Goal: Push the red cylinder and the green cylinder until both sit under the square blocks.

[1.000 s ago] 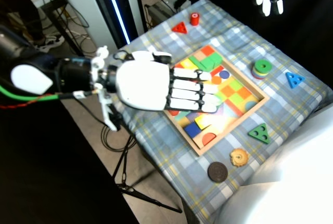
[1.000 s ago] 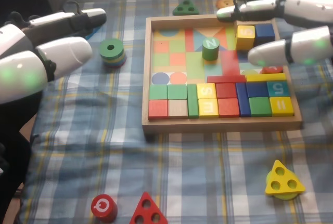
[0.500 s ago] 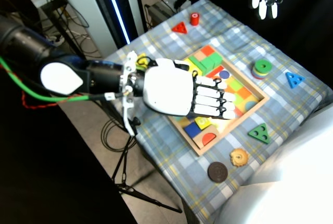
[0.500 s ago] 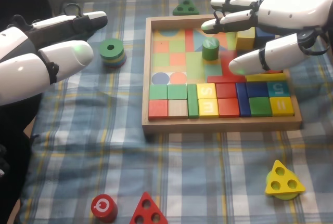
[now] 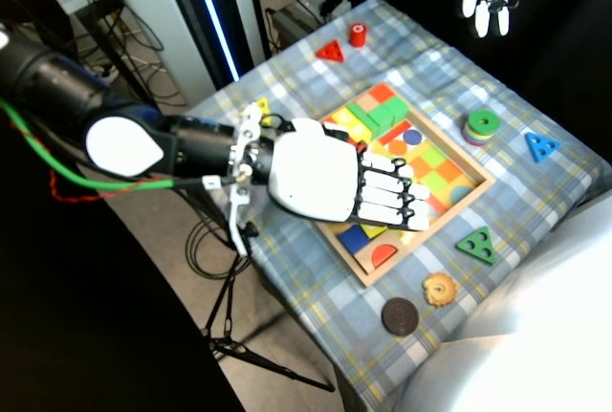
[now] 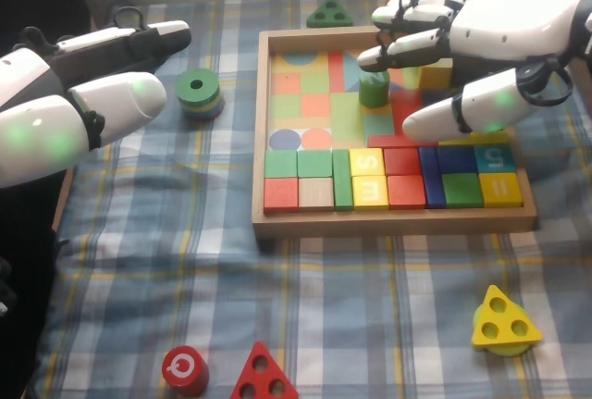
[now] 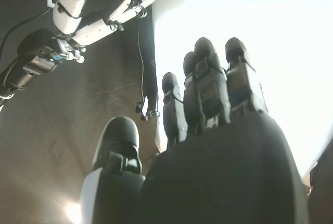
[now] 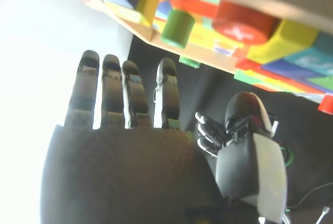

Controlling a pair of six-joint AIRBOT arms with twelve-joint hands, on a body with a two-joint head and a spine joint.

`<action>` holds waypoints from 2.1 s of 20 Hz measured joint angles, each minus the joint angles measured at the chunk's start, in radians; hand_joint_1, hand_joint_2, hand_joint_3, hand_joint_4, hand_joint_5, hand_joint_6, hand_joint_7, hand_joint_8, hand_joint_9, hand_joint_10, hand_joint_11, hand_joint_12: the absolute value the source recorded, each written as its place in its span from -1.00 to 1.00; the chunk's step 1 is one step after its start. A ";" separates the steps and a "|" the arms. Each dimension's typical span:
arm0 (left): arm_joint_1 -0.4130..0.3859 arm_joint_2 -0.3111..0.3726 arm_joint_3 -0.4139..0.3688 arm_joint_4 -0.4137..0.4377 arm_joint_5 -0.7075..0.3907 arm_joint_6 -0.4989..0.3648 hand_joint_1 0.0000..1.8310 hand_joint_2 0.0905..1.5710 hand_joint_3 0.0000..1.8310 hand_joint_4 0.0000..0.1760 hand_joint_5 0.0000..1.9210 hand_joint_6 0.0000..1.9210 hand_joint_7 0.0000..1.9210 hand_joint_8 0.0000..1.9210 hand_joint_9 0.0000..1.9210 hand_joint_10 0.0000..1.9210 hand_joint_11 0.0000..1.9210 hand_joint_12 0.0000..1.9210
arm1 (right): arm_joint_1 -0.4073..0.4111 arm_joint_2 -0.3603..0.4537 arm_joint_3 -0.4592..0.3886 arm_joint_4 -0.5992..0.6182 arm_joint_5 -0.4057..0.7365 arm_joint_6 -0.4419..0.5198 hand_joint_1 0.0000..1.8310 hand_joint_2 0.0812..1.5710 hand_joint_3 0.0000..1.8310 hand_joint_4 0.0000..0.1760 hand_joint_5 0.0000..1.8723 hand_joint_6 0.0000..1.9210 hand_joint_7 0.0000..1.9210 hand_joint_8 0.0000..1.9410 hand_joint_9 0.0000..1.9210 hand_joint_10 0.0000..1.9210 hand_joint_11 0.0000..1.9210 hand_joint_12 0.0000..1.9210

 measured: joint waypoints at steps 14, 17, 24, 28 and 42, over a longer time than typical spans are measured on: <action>0.000 0.000 0.000 0.000 0.000 -0.008 -1.00 0.67 -1.00 0.72 -0.64 -1.00 -0.64 -1.00 -0.62 -1.00 -0.97 -0.82 | -0.001 -0.003 0.000 -0.029 -0.016 0.019 -1.00 0.38 -1.00 0.80 -0.66 -0.99 -1.00 -1.00 -1.00 -1.00 -1.00 -1.00; 0.000 0.000 0.000 -0.001 0.001 -0.008 -1.00 0.67 -1.00 0.72 -0.64 -1.00 -0.64 -1.00 -0.62 -1.00 -0.97 -0.82 | -0.007 -0.003 0.000 -0.029 -0.010 0.036 -1.00 0.38 -0.99 0.99 -0.66 -0.99 -1.00 -1.00 -1.00 -1.00 -1.00 -1.00; 0.000 0.000 0.000 0.002 0.002 -0.019 -1.00 0.67 -1.00 0.68 -0.64 -1.00 -0.64 -1.00 -0.60 -0.99 -0.96 -0.81 | -0.019 0.029 -0.027 -0.034 -0.004 0.045 -1.00 0.38 -1.00 0.86 -0.66 -1.00 -1.00 -1.00 -1.00 -1.00 -1.00 -1.00; 0.000 0.000 0.000 0.002 0.000 -0.020 -1.00 0.68 -1.00 0.79 -0.64 -1.00 -0.65 -1.00 -0.61 -1.00 -0.97 -0.82 | -0.019 0.059 -0.050 -0.038 -0.011 0.045 -1.00 0.35 -1.00 0.98 -0.65 -0.99 -1.00 -1.00 -1.00 -1.00 -1.00 -1.00; 0.004 0.000 0.000 0.002 0.000 -0.026 -1.00 0.70 -0.99 0.82 -0.66 -1.00 -0.65 -1.00 -0.57 -0.99 -0.96 -0.82 | -0.069 0.158 -0.115 -0.021 0.006 0.045 -1.00 0.33 -1.00 0.95 -0.67 -1.00 -1.00 -1.00 -1.00 -1.00 -1.00 -1.00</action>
